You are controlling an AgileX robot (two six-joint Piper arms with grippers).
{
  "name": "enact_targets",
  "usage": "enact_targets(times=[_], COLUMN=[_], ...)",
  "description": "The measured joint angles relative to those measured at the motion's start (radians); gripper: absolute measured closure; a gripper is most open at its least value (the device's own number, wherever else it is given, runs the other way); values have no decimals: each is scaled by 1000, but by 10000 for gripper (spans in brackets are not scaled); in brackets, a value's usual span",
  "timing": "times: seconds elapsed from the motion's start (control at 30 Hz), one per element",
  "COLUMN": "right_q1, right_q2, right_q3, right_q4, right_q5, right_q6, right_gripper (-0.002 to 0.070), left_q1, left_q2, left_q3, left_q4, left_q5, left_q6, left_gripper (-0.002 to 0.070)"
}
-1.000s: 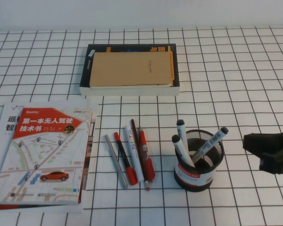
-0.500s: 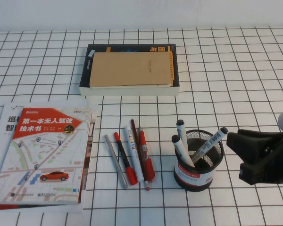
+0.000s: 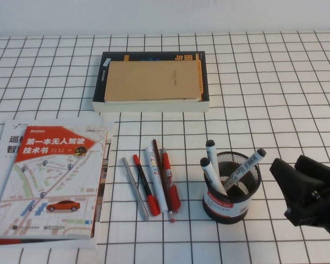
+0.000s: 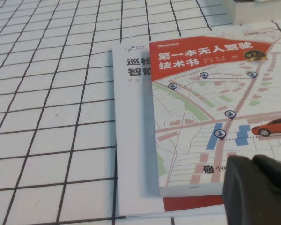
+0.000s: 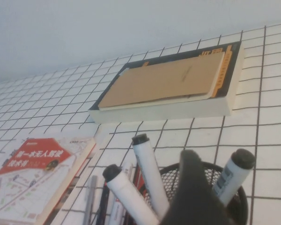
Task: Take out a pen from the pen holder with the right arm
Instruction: 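Take a marker out of the pen holder and lay it on the table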
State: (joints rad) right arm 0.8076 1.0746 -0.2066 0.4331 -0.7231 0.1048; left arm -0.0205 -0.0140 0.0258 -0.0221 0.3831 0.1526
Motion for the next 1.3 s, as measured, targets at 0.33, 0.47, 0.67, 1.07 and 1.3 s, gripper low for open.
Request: enact_targets(times=[0.33,0.47,0.67,1.07,1.3], right_q1=[2,2,2,2,2], right_q2=[240,303,373,495,547], right_q3=[0,0,-19,-95,-141], right_q4=[-60,-62,-55,3,11], right_q5=[-290,-329,-362,-379,-381], right_q6=[173,180,211,233,254], right_gripper=[289,289,289,289,289], left_q1=[0,0,0,0,0], left_q2=[0,0,0,0,0], left_q3=[0,0,0,0,0], left_q4=[0,0,0,0,0], left_q5=[0,0,0,0,0], left_q6=[0,0,0,0,0], left_gripper=[679,679,679,679,679])
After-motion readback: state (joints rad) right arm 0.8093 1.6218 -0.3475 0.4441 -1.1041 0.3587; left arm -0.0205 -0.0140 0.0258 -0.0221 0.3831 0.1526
